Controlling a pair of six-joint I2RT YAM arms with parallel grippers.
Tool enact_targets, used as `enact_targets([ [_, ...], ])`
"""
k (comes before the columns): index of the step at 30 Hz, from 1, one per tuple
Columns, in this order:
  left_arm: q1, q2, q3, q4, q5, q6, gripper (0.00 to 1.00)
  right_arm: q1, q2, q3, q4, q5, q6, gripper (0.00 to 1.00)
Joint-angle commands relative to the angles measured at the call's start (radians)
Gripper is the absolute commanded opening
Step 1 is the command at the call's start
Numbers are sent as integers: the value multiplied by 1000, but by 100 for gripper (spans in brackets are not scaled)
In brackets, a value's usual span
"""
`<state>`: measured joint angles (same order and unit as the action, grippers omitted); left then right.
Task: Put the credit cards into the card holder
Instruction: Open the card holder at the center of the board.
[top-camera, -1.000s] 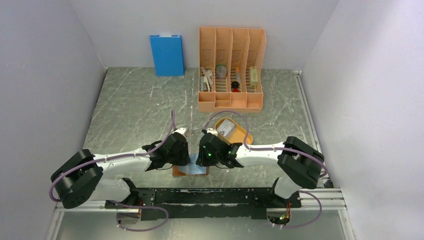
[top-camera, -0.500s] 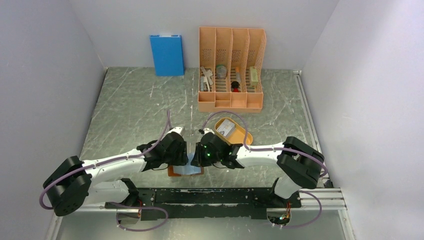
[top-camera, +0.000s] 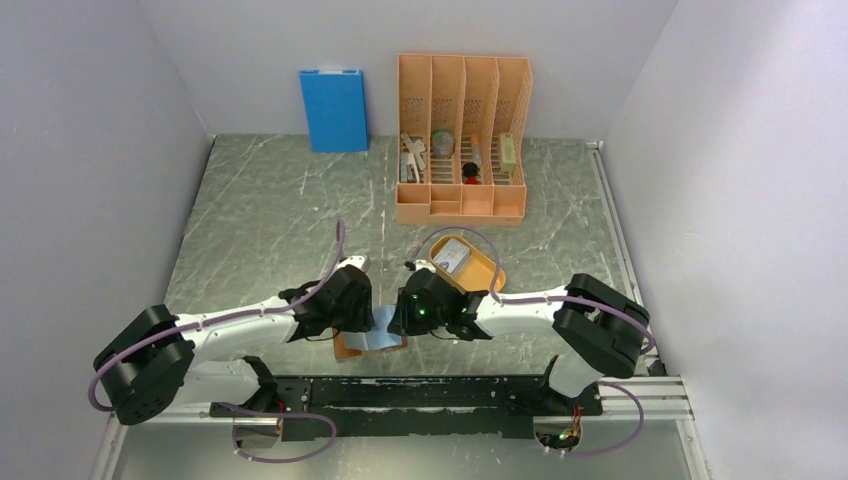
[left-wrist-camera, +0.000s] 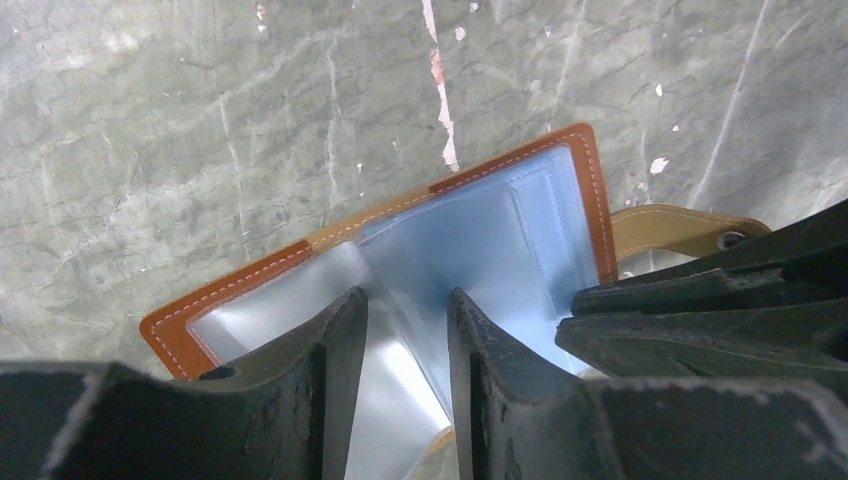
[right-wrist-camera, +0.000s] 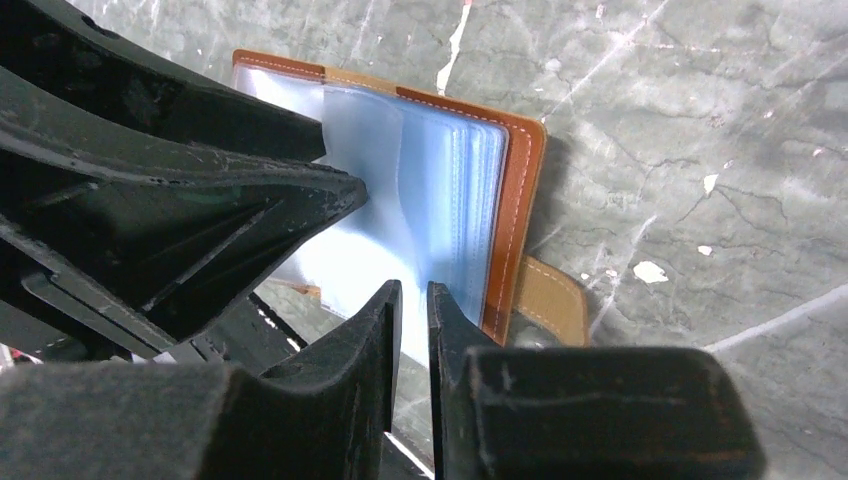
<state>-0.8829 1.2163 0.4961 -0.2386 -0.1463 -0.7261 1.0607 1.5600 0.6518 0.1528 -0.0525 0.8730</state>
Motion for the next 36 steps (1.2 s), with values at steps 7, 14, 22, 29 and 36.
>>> enact_targets([
  [7, -3, 25, -32, 43, -16, -9, 42, -6, 24, 12, 77, -83, -8, 21],
  [14, -3, 14, -38, 41, -21, -10, 41, -5, 56, 41, 93, -116, -12, 21],
  [22, -4, 30, -46, 38, -41, -12, 15, -4, -24, 6, 82, -30, 4, 26],
  [29, -3, 31, -64, 43, -49, -13, 5, -34, -91, -15, 29, 50, 41, 29],
  [36, -3, 42, -72, 54, -50, -16, 5, -43, -14, 65, -29, 26, 19, 25],
])
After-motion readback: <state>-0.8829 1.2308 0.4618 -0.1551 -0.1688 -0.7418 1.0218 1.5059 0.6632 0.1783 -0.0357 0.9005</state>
